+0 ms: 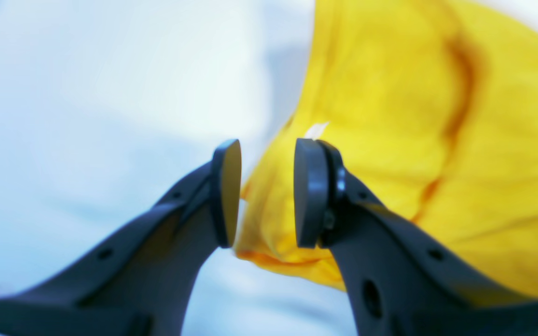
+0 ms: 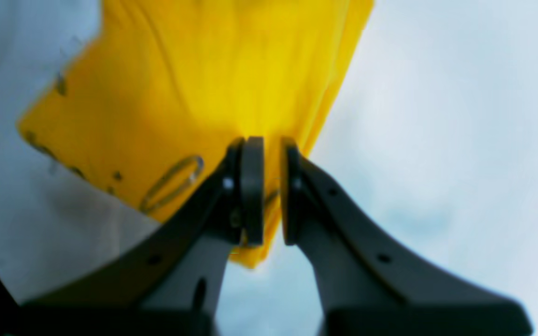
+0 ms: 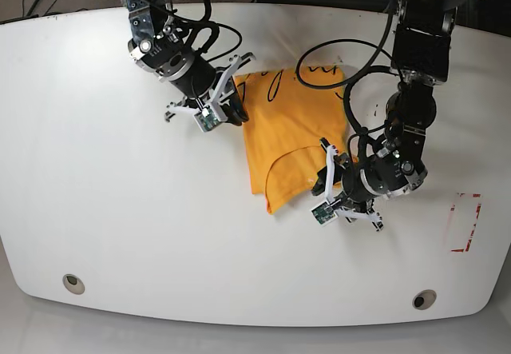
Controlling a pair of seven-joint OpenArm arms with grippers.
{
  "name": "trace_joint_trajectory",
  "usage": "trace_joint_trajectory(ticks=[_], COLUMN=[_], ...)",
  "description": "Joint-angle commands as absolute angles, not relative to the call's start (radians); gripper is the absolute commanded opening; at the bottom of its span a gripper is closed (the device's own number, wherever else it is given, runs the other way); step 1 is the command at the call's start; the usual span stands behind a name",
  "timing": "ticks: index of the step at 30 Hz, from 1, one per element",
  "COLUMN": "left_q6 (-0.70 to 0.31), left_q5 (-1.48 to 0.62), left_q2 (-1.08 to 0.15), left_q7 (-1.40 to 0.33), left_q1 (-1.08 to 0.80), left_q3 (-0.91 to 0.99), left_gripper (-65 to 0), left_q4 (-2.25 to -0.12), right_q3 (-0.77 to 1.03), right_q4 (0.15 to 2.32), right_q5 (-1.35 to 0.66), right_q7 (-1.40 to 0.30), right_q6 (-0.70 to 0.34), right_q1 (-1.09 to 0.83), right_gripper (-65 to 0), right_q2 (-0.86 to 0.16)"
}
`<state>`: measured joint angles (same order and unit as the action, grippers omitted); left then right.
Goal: Layout the t-shirt on the table in an organized manner, then fold the t-shirt properly
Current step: 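Hold the shirt with both grippers and straighten the folded bundle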
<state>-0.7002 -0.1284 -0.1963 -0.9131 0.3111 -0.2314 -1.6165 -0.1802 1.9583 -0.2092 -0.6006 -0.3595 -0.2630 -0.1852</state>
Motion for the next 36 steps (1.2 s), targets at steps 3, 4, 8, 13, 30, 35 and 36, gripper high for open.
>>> trace_joint_trajectory(ticks=[3, 4, 8, 13, 30, 35, 36], left_q6=[-0.698, -0.698, -0.698, -0.698, -0.698, -0.698, -0.698], left_q5=[-0.13, -0.128, -0.128, -0.125, -0.127, -0.128, -0.128], left_q2=[-0.2, -0.2, -0.199, -0.199, -0.203, -0.206, -0.206], left_q7=[-0.94, -0.941, -0.94, -0.935, -0.828, -0.828, -0.828], left_q1=[0.22, 0.199, 0.097, -0.001, -0.07, -0.076, -0.076], left_q3=[-0.199, -0.196, -0.191, -0.188, -0.147, -0.147, -0.147], left_gripper=[-48.6, -48.6, -48.6, -48.6, -48.6, -48.6, -48.6], left_q4=[-1.736, -1.753, -1.804, -1.81, -1.647, -1.655, -1.667], right_q3=[-0.219, -0.226, -0.262, -0.271, -0.272, -0.272, -0.272], right_q4=[1.951, 1.939, 1.879, 1.781, 1.63, 1.661, 1.67], right_q5=[-0.197, -0.193, -0.17, -0.12, -0.076, -0.077, -0.077], right_q7=[-0.59, -0.59, -0.59, -0.584, -0.444, -0.444, -0.444], right_q6=[-0.357, -0.357, -0.357, -0.364, -0.364, -0.364, -0.364], right_q1=[-0.213, -0.205, -0.171, -0.134, -0.194, -0.223, -0.225], right_gripper=[-59.5, -59.5, -59.5, -59.6, -59.8, -59.8, -59.8], right_q2=[-0.159, -0.157, -0.137, -0.108, -0.079, -0.079, -0.079])
